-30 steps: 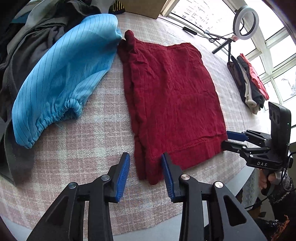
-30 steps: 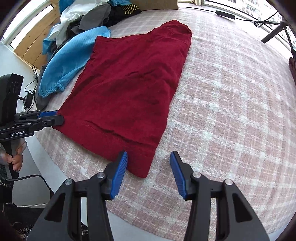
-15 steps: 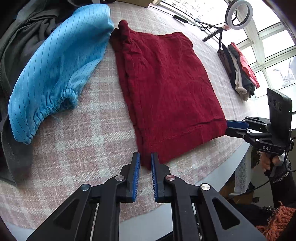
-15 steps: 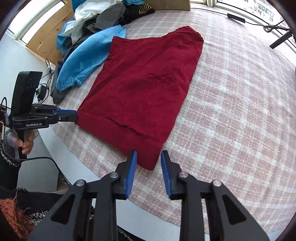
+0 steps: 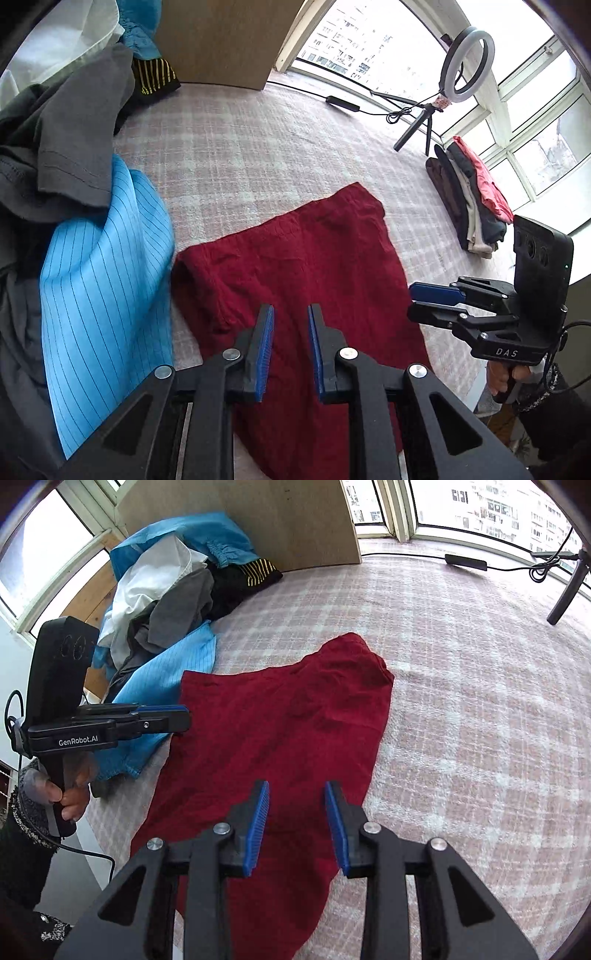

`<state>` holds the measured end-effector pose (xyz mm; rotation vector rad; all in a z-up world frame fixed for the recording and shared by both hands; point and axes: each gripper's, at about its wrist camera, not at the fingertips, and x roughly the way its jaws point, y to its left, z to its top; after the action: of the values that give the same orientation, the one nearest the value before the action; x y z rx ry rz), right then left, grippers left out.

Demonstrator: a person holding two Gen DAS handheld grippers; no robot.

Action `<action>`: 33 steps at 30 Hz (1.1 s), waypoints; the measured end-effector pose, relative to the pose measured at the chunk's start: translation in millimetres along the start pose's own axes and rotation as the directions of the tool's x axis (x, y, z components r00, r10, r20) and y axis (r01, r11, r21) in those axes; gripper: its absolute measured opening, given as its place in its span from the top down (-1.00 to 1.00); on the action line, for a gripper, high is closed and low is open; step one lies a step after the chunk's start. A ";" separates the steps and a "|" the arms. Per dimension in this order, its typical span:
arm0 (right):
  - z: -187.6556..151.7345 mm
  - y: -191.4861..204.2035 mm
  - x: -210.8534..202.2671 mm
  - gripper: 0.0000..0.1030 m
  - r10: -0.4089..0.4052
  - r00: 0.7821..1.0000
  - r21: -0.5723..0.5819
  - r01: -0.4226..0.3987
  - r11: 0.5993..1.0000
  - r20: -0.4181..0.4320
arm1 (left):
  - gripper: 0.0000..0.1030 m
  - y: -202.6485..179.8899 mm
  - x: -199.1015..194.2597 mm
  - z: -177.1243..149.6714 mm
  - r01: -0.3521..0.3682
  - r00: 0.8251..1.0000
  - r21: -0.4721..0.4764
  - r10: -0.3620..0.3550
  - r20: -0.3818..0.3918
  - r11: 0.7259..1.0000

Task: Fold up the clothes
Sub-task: 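Grasp the garment's end with the left gripper while the right gripper grasps beside it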

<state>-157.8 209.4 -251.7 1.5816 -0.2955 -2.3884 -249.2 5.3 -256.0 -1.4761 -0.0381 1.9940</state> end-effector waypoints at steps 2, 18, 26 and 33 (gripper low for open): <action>-2.3 -6.5 -0.6 0.42 -0.014 1.000 -0.017 0.014 1.000 -0.020 | 0.94 14.1 2.5 2.9 -0.070 0.997 -0.018 0.070 -0.012 0.997; 64.7 -64.5 16.7 -0.08 0.024 0.999 0.064 -0.026 0.998 0.030 | -0.02 20.5 14.4 20.6 -0.176 0.984 0.014 0.176 -0.023 0.984; 76.0 -59.9 32.9 -0.07 0.064 0.998 0.021 -0.064 0.998 0.018 | -0.04 10.9 25.2 31.7 -0.171 0.984 0.145 0.175 -0.014 0.974; 75.0 -50.6 38.5 0.35 0.076 0.997 -0.037 -0.077 0.996 -0.017 | 0.12 2.1 26.8 25.4 -0.155 0.986 0.259 0.165 -0.019 0.953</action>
<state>-246.6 246.6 -271.8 1.5428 -0.3007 -2.3099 -276.3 26.1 -270.2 -1.3860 0.3555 2.0067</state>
